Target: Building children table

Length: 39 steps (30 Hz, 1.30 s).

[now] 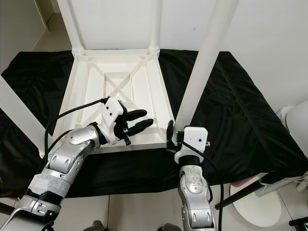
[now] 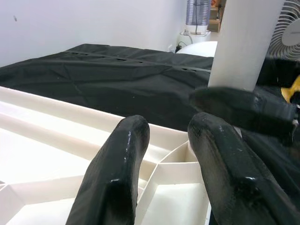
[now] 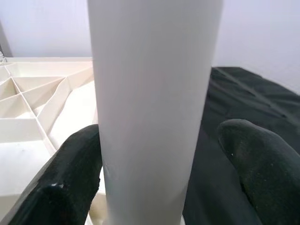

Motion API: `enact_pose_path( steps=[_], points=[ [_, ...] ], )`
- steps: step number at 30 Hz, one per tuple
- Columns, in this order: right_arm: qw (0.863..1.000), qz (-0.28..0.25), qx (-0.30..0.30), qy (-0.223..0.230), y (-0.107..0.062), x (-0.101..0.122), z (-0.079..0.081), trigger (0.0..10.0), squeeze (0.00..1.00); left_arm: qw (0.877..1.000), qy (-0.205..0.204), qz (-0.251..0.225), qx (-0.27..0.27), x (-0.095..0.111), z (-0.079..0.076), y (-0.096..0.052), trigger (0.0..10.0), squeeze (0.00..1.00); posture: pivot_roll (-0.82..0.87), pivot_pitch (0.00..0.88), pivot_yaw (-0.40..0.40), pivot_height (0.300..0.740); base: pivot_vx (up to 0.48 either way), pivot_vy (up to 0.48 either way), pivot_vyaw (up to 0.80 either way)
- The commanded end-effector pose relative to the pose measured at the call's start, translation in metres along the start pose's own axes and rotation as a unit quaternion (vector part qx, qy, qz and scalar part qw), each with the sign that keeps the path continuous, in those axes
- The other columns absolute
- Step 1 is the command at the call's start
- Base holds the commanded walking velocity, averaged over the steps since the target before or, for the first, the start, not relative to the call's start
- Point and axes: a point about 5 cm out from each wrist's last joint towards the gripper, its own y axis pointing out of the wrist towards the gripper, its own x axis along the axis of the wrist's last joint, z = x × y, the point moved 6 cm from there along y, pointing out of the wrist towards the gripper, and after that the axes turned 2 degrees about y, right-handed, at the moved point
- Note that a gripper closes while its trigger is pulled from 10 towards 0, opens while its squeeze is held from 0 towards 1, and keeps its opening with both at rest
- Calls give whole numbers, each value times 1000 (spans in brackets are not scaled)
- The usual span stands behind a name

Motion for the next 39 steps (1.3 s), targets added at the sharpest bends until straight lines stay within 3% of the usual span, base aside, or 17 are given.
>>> enact_pose_path(
  steps=[1,2,4,6,9,12,13,15,16,17,18,19,20,21,24,28,39],
  points=[
    [1000,-5,-2,0,3,6,2,10000,0,992,7,-1,126,-2,27,-6,10000,0,-48,0,10,740,0,0,0],
    [1000,-11,-4,0,8,13,3,10000,0,985,24,5,173,-4,39,-9,10000,0,-48,0,10,740,0,0,0],
    [999,-31,-6,3,16,32,4,10000,0,968,17,22,250,-10,59,-18,10000,0,-46,0,11,740,0,0,0],
    [999,-31,-6,3,16,32,4,10000,0,968,17,22,250,-10,59,-18,10000,0,-46,0,11,740,0,0,0],
    [999,-40,-7,3,19,39,4,10000,0,962,-16,23,271,-13,64,-20,10000,0,-43,0,9,740,0,0,0],
    [998,-57,-7,3,23,53,5,10000,0,952,-40,21,303,-14,69,-26,10000,0,-38,0,5,740,0,0,0],
    [998,-70,-5,0,25,63,7,10000,0,955,-55,12,293,-14,59,-28,10000,0,-30,0,-3,740,0,0,0],
    [998,-70,-5,0,25,63,7,10000,0,955,-55,12,293,-14,59,-28,10000,0,-30,0,-3,740,0,0,0],
    [997,-73,-4,-1,25,66,7,10000,0,965,-50,-1,259,-13,45,-28,10000,0,-29,0,-4,740,0,0,0],
    [997,-73,-4,-1,25,66,7,10000,0,965,-50,-1,259,-13,45,-28,10000,0,-29,0,-4,740,0,0,0],
    [997,-74,-5,-4,25,69,7,10000,0,979,-43,-24,197,-10,19,-31,10000,0,-22,0,-12,740,0,0,0],
    [997,-74,-5,-4,25,69,7,10000,0,983,-42,-33,173,-8,10,-34,10000,0,-22,0,-12,740,0,0,0],
    [997,-74,-5,-4,25,69,7,10000,0,983,-42,-33,173,-8,10,-34,10000,0,-22,0,-12,740,0,0,0],
    [997,-73,-7,-7,26,71,6,10000,0,993,-39,-23,112,-12,-11,-41,10000,0,-17,0,-16,740,0,0,0],
    [997,-74,-9,-3,27,74,5,10000,0,995,-44,-8,84,-17,-18,-46,10000,0,-10,1,-20,740,0,0,0],
    [997,-78,-10,-4,30,79,5,10000,0,999,-32,10,14,-17,-41,-58,10000,0,1,4,-31,740,0,0,0],
    [997,-74,-9,-5,37,79,9,10000,0,996,-33,30,-84,-16,-68,-79,10000,0,14,9,-42,740,0,0,0]
  ],
)
